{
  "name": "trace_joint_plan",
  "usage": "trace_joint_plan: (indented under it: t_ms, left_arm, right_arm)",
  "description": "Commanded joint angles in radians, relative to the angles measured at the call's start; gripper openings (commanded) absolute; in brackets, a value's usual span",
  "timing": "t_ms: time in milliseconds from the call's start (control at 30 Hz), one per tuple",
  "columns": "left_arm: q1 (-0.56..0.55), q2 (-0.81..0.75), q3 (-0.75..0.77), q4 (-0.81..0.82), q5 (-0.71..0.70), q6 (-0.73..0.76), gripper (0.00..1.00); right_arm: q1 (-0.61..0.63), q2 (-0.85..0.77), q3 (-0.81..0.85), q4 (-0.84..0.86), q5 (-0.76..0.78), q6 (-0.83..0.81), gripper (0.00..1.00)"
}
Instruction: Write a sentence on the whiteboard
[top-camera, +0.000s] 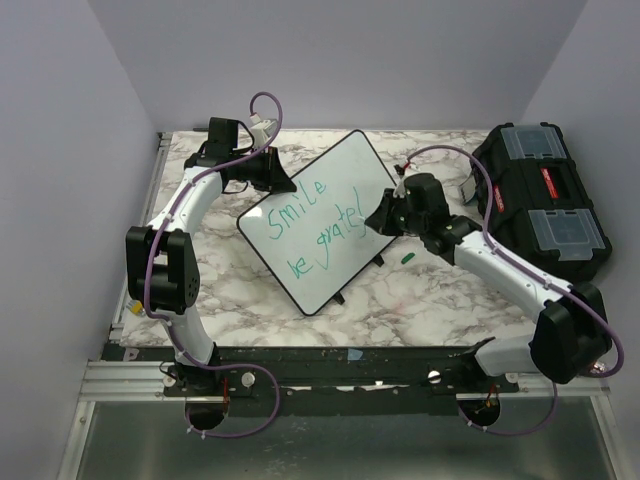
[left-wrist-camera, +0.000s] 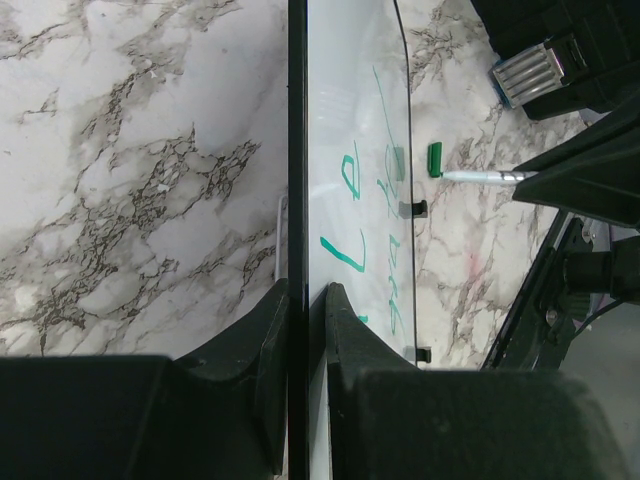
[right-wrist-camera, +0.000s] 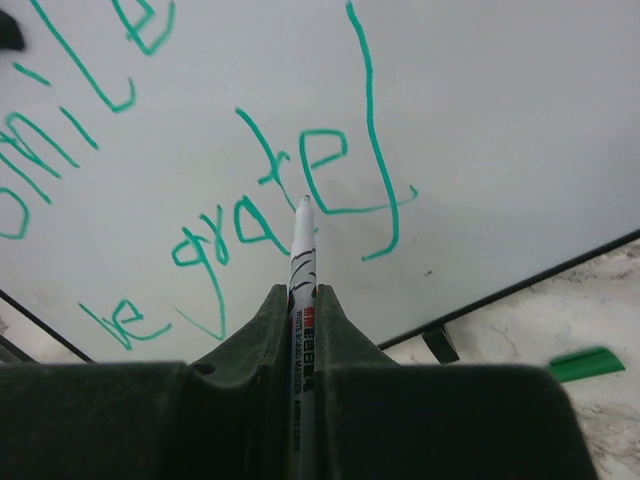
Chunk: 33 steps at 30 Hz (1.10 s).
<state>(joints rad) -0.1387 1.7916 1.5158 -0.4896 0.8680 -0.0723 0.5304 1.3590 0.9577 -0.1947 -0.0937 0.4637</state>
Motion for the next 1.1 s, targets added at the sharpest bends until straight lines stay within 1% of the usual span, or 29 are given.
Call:
trace_joint_plan:
  t_ms: [0, 200, 467, 800, 1067]
  left_arm:
    - [-0.007, -0.04, -0.001, 0.04, -0.031, 0.103, 0.0]
    - [-0.007, -0.031, 0.006, 0.033, -0.036, 0.105, 0.0]
    - [-0.007, -0.027, 0.006, 0.034, -0.037, 0.107, 0.0]
    - [-0.007, -0.027, 0.008, 0.035, -0.037, 0.109, 0.0]
    - [-0.007, -0.025, 0.009, 0.034, -0.037, 0.108, 0.0]
  right_arm:
    - [0.006, 0.015, 0.081, 0.037, 0.065, 0.009, 0.01]
    - [0.006, 0.086, 0.126, 0.045, 0.12, -0.003, 0.01]
    - [0.004, 0.159, 0.172, 0.062, 0.129, -0.014, 0.01]
    - [0.004, 0.207, 0.168, 0.071, 0.147, -0.027, 0.01]
    - [0.0, 0.222, 0.156, 0.061, 0.191, -0.043, 0.01]
